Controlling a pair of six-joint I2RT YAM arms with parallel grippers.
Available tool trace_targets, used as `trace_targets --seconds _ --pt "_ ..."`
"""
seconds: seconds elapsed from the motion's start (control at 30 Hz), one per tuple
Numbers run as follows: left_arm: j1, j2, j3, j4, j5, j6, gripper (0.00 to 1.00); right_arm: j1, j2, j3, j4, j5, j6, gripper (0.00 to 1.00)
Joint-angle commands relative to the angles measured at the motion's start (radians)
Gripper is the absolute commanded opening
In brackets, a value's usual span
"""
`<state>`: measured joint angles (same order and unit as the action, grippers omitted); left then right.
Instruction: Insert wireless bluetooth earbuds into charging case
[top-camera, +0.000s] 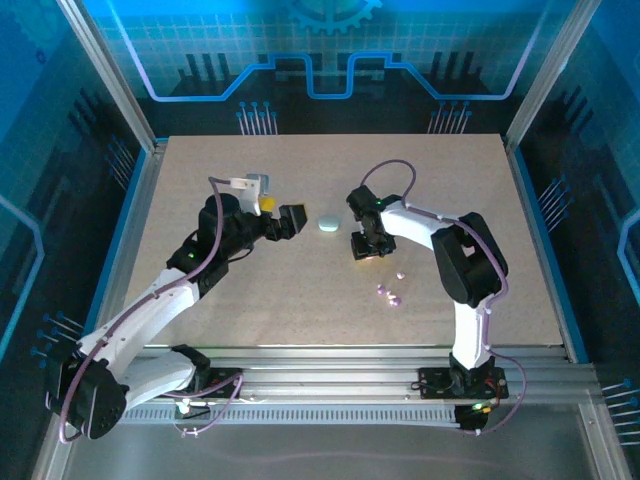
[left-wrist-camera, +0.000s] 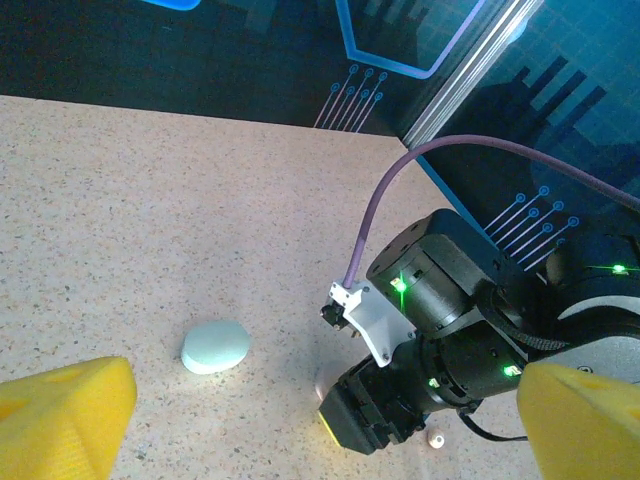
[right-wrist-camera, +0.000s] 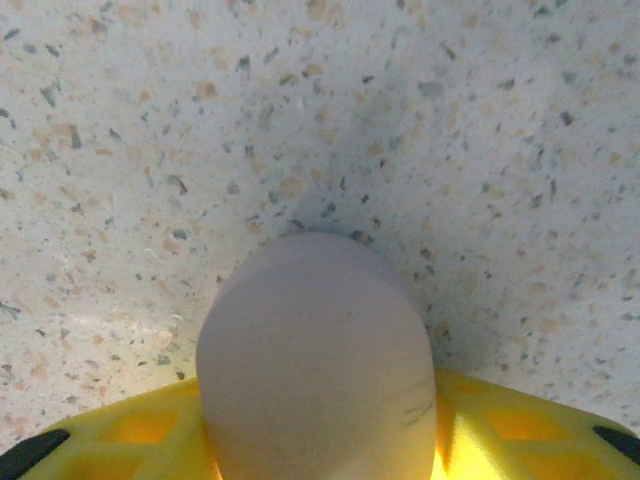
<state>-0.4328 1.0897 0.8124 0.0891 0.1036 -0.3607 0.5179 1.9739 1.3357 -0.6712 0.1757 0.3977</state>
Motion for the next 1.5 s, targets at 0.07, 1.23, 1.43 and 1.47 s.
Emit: trace_targets --seconds 0.07,1.23,1.43,1.47 --pt "0.006 0.007 0.012 0.027 0.022 0.008 0.99 0.002 -0.020 -0.014 0.049 0.044 -0.032 0.51" --pt "-0.103 0.212 0.291 -0.073 0.361 -0.034 0.74 0.084 -0.857 -0.435 0.640 -0.319 -0.752 0.32" --pt "-0.137 0.268 0.338 -0.080 0.405 -0.026 0.71 0.087 -0.858 -0.428 0.636 -0.321 -0.775 0.33" --pt "-0.142 0.277 0.346 -0.088 0.402 -0.022 0.70 0.087 -0.860 -0.429 0.636 -0.326 -0.777 0.33"
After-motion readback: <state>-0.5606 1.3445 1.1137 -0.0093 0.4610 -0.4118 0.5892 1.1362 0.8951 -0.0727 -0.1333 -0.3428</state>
